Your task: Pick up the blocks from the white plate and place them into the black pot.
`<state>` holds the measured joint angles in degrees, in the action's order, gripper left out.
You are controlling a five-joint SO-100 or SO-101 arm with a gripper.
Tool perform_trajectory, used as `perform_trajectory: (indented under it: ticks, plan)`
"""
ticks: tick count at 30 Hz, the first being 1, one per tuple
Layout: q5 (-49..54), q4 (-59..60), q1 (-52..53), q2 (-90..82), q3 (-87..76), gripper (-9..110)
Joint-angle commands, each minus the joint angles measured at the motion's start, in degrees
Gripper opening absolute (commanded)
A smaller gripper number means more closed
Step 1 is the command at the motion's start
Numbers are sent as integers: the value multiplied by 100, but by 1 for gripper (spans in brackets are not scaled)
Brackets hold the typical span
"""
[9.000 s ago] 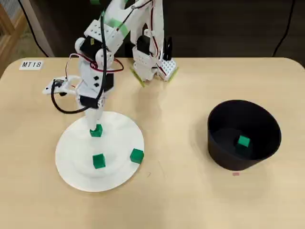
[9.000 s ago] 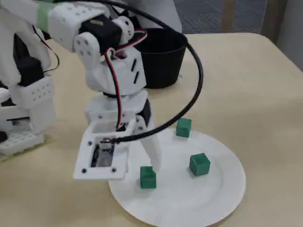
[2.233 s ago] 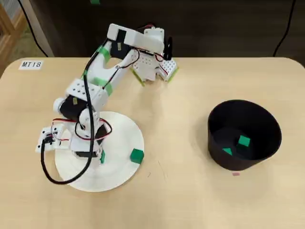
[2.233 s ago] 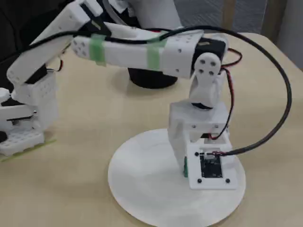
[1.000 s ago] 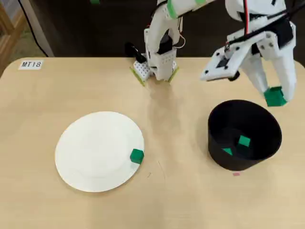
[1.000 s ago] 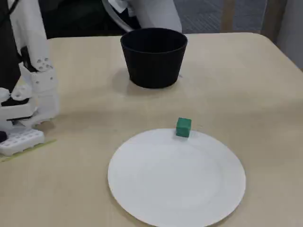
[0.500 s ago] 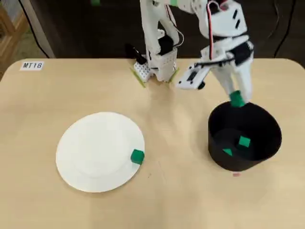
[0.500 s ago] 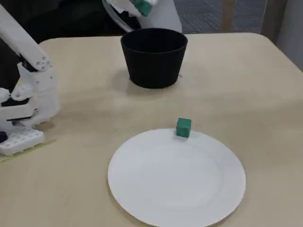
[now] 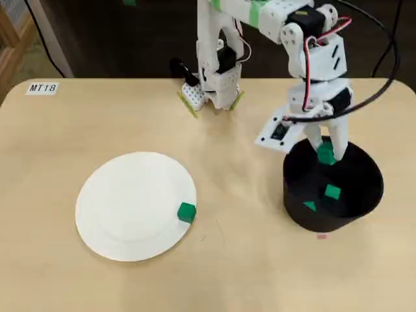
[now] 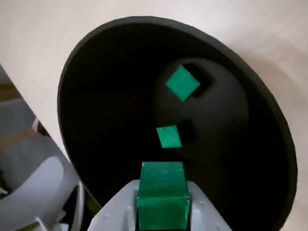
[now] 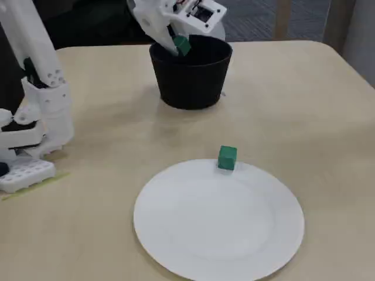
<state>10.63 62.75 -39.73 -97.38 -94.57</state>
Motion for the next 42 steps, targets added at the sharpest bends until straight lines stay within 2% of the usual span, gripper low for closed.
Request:
perform_trajectory:
  ticks: [1, 4, 7, 10, 14, 18, 19, 25, 30, 36, 42]
  plan:
    - [70, -79, 35, 105, 492, -2]
    - [70, -44, 114, 185, 615, -2]
    - [193, 105, 167, 185, 668, 19]
    - [264, 211, 202, 193, 765, 28]
    - [272, 352, 334, 193, 976, 23]
    - [360, 694, 633, 158, 1564, 0]
    - [387, 888, 791, 158, 1837, -2]
    - [123, 2004, 2373, 185, 3305, -2]
    - [-571, 2470, 3595, 369, 3278, -2]
    - [-1292, 2681, 4017, 1547, 3357, -2]
    - [-1380, 2707, 4368, 2391, 3375, -2]
